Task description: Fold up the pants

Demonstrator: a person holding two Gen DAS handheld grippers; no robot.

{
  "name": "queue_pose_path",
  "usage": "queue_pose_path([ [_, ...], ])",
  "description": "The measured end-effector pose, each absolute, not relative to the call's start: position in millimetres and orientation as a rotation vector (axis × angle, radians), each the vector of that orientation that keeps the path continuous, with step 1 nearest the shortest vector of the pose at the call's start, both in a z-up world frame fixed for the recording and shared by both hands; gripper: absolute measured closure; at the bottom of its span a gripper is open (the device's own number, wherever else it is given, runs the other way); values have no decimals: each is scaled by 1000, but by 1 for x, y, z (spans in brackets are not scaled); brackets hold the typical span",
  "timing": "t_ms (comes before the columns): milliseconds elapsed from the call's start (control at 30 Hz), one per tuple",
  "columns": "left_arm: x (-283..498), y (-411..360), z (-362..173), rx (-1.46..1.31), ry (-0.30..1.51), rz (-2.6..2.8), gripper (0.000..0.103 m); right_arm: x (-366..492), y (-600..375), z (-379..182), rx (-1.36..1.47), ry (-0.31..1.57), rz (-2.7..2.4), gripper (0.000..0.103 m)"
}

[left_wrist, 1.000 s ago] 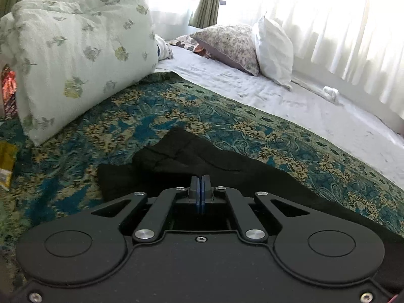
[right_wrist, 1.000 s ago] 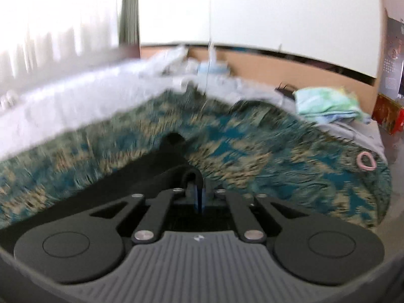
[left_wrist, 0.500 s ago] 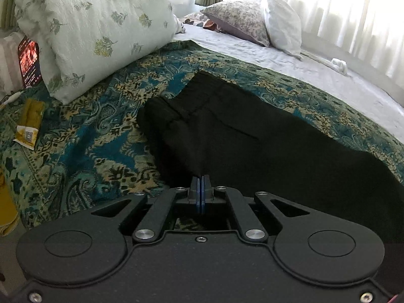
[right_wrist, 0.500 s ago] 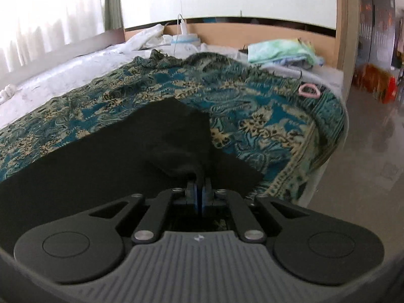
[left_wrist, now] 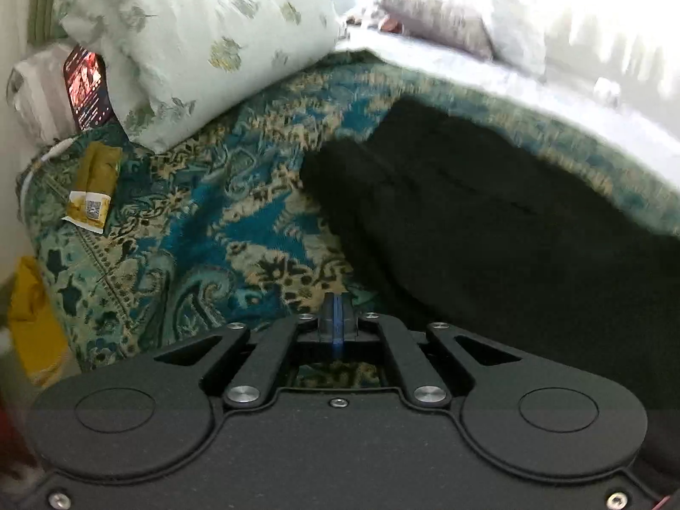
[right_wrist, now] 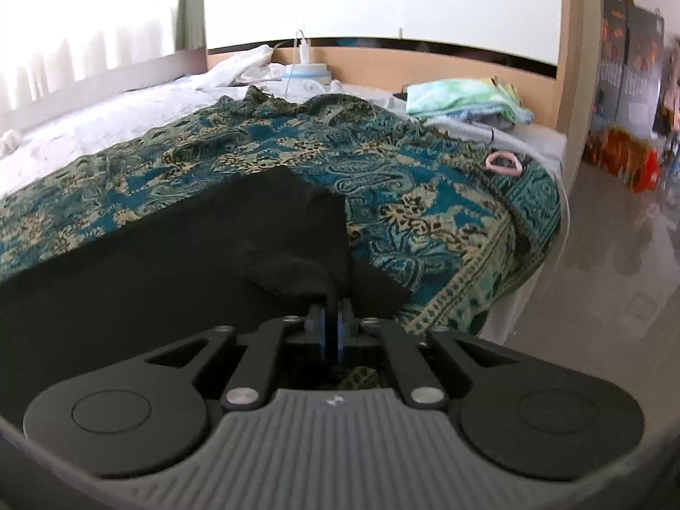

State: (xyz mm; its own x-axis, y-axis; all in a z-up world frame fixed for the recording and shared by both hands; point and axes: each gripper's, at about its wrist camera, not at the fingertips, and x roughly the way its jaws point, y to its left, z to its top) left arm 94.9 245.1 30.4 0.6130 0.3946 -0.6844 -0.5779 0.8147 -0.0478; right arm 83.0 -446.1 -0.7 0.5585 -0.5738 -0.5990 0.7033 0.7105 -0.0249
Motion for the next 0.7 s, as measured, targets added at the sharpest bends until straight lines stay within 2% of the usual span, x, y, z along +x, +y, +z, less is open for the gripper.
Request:
queue_pose_path([
  [33,90,248,35,-302,688,553,100,82,-446,1,221,620,-762,68],
  [67,86,250,39,-317,662,538,97,80,-446,3,216,621,-758,52],
  [133,80,251,53,-324,606,508,93,73,-445,10,222,604,-751,36],
  [200,78,248,68,-308,545,473,92,65,-442,19,229,573,-741,34],
  [233,79,244,76,-290,522,438,87,62,-440,24,229,561,-740,30],
  [267,82,241,81,-273,515,404,79,59,-436,29,227,544,-731,29],
  [367,96,223,86,-232,498,308,69,55,-418,44,216,491,-659,25],
  [633,135,173,34,-200,675,205,69,86,-318,43,188,511,-287,21],
  [700,127,162,24,-121,654,226,69,95,-287,35,175,534,-203,21],
])
